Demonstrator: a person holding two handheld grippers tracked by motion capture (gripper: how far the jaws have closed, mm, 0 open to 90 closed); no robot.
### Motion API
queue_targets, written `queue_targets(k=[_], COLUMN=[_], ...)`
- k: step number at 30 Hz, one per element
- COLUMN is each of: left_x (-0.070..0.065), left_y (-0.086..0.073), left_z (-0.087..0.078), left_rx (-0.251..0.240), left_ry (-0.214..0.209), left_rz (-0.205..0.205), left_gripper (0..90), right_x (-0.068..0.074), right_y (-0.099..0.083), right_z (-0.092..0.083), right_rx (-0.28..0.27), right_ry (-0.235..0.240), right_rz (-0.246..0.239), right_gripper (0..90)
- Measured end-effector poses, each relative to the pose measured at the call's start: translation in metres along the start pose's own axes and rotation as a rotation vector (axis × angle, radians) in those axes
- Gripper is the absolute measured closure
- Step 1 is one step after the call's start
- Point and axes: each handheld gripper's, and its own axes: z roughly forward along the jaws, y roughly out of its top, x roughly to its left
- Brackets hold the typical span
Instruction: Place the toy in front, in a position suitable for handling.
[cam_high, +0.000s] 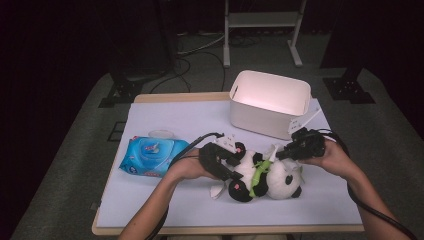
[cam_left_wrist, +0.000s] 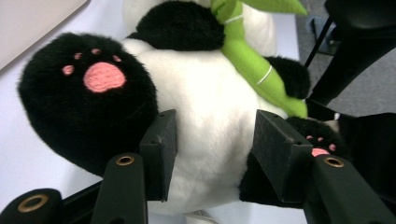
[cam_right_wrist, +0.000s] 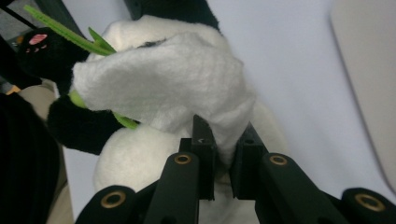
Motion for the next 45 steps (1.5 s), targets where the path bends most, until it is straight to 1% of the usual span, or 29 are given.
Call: queue_targets(k=[3, 6, 8, 9, 10, 11, 13, 15, 19, 22, 24, 26, 30, 32, 34, 37, 39, 40, 42, 45], left_x=[-0.002, -0.005, -0.008, -0.008, -0.009, -0.010, -0.011, -0.010, -0.008, -0.007, -0.007, -0.006, -0.001, 0.002, 0.005, 0.012, 0.015, 0.017, 0.019, 0.022], left_y=[0.002, 0.005, 0.007, 0.007, 0.008, 0.009, 0.013, 0.016, 0.019, 0.022, 0.024, 0.025, 0.027, 0.026, 0.025, 0.023, 0.022, 0.021, 0.019, 0.020], left_z=[-0.006, -0.012, -0.016, -0.018, -0.022, -0.025, -0.032, -0.035, -0.038, -0.041, -0.042, -0.043, -0.037, -0.033, -0.028, -0.017, -0.012, -0.010, -0.007, -0.009], left_rx=[-0.018, -0.020, -0.016, -0.021, -0.040, -0.054, -0.055, -0.052, -0.051, -0.060, -0.064, -0.055, -0.023, -0.018, -0.008, 0.002, 0.006, 0.003, -0.014, -0.016], left_ry=[-0.010, -0.013, -0.010, -0.010, -0.010, -0.008, 0.011, 0.019, 0.027, 0.038, 0.046, 0.056, 0.063, 0.058, 0.052, 0.035, 0.032, 0.027, 0.031, 0.041], left_rz=[-0.002, 0.005, 0.014, 0.019, 0.018, 0.016, 0.029, 0.031, 0.031, 0.036, 0.033, 0.033, 0.025, 0.015, 0.006, -0.022, -0.034, -0.038, -0.036, -0.034], left_gripper=[48.0, 47.8, 47.5, 47.5, 47.2, 47.0, 47.0, 46.8, 46.8, 46.0, 45.3, 44.3, 43.4, 42.4, 42.1, 40.0, 39.9, 40.9, 47.7, 55.5], right_x=[0.006, 0.011, 0.015, 0.016, 0.018, 0.020, 0.022, 0.026, 0.031, 0.035, 0.036, 0.036, 0.037, 0.037, 0.036, 0.036, 0.036, 0.036, 0.035, 0.032], right_y=[-0.004, -0.006, -0.007, -0.007, -0.007, -0.008, -0.008, -0.008, -0.009, -0.010, -0.011, -0.013, -0.014, -0.014, -0.015, -0.015, -0.016, -0.016, -0.017, -0.018], right_z=[-0.001, -0.001, 0.000, 0.000, 0.000, 0.000, 0.000, 0.000, 0.000, -0.001, -0.001, -0.002, -0.002, -0.002, -0.002, -0.002, -0.002, -0.002, -0.002, -0.003], right_rx=[-0.008, -0.013, -0.011, -0.013, -0.011, -0.014, -0.017, -0.016, -0.012, -0.010, -0.015, -0.023, -0.030, -0.031, -0.032, -0.035, -0.040, -0.041, -0.047, -0.063], right_ry=[0.008, 0.004, 0.001, -0.001, -0.003, -0.002, 0.002, -0.002, -0.014, -0.021, -0.017, -0.010, -0.005, -0.006, -0.001, -0.001, 0.000, -0.001, -0.005, -0.011], right_rz=[-0.002, -0.017, -0.016, -0.029, -0.023, -0.025, -0.038, -0.045, -0.059, -0.070, -0.065, -0.068, -0.065, -0.060, -0.066, -0.066, -0.060, -0.054, -0.052, -0.039], right_gripper=[81.7, 82.0, 82.2, 82.2, 82.3, 82.3, 82.4, 82.4, 82.6, 82.7, 82.7, 82.7, 82.7, 82.7, 82.7, 82.7, 82.7, 82.7, 82.6, 82.6])
